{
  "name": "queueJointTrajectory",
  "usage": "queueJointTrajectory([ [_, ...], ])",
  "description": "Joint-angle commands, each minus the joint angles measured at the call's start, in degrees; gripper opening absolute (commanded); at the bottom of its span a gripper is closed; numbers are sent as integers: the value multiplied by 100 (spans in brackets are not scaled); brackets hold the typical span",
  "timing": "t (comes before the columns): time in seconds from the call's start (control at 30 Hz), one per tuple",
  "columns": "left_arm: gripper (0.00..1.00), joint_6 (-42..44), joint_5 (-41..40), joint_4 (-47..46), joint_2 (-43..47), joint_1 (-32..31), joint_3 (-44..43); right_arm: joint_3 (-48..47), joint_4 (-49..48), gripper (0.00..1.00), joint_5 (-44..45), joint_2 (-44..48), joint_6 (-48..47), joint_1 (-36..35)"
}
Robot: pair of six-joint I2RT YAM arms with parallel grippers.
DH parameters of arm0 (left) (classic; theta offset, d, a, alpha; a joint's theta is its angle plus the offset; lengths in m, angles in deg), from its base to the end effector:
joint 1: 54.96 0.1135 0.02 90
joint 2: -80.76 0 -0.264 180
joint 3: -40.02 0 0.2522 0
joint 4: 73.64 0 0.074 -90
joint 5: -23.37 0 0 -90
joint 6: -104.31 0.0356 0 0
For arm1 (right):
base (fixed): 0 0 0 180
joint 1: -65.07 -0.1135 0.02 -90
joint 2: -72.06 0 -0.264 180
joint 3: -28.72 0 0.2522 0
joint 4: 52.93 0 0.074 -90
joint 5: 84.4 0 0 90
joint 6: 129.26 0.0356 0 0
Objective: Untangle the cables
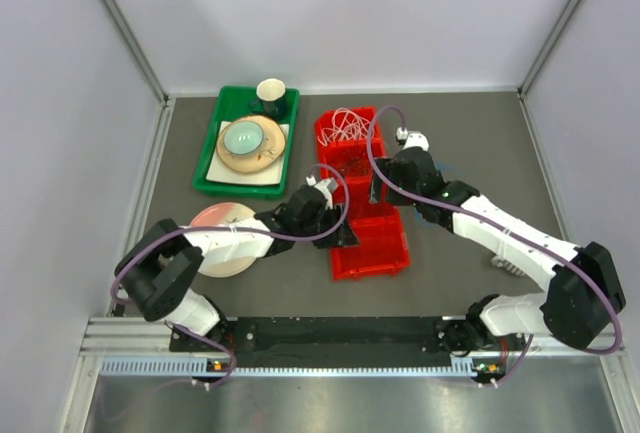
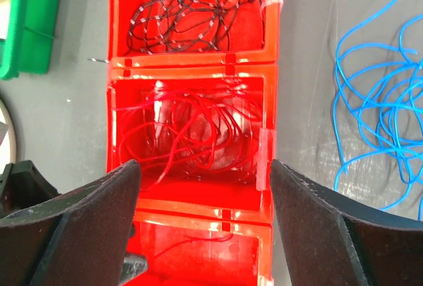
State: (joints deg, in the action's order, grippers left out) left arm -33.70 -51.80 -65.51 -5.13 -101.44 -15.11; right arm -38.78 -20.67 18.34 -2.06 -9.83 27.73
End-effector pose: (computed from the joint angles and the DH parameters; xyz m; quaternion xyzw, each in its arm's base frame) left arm 0.2015 -0.2254 0.1798 0.0437 0.8953 -0.3931 0.2049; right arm 0.2297 0.1654 0.2701 -0.0141 0.8977 0.1524 0.4131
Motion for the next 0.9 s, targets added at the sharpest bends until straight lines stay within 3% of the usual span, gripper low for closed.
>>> queueJointTrajectory([
  [0.0,42,-33,-86,-386,-192,-54,-346,47,-145,78,124,232,80,-63],
  [0.03,36,-51,-77,-386,-183,-54,-355,65,-136,78,150,241,89,-63],
  [0.07,17,-51,-68,-395,-78,-54,-372,74,-145,78,159,250,72,-63],
  [0.13,1,-16,-33,-299,62,-54,-442,100,-154,78,186,267,72,-63],
  [0.3,0,256,-94,272,669,-46,-934,153,-154,78,265,364,115,-63],
  [0.47,0,319,-979,318,916,-37,-1146,249,-224,77,432,548,282,-54],
  [0.87,0,-419,-1720,-685,-111,-2,-953,601,-224,77,897,1172,624,-63],
])
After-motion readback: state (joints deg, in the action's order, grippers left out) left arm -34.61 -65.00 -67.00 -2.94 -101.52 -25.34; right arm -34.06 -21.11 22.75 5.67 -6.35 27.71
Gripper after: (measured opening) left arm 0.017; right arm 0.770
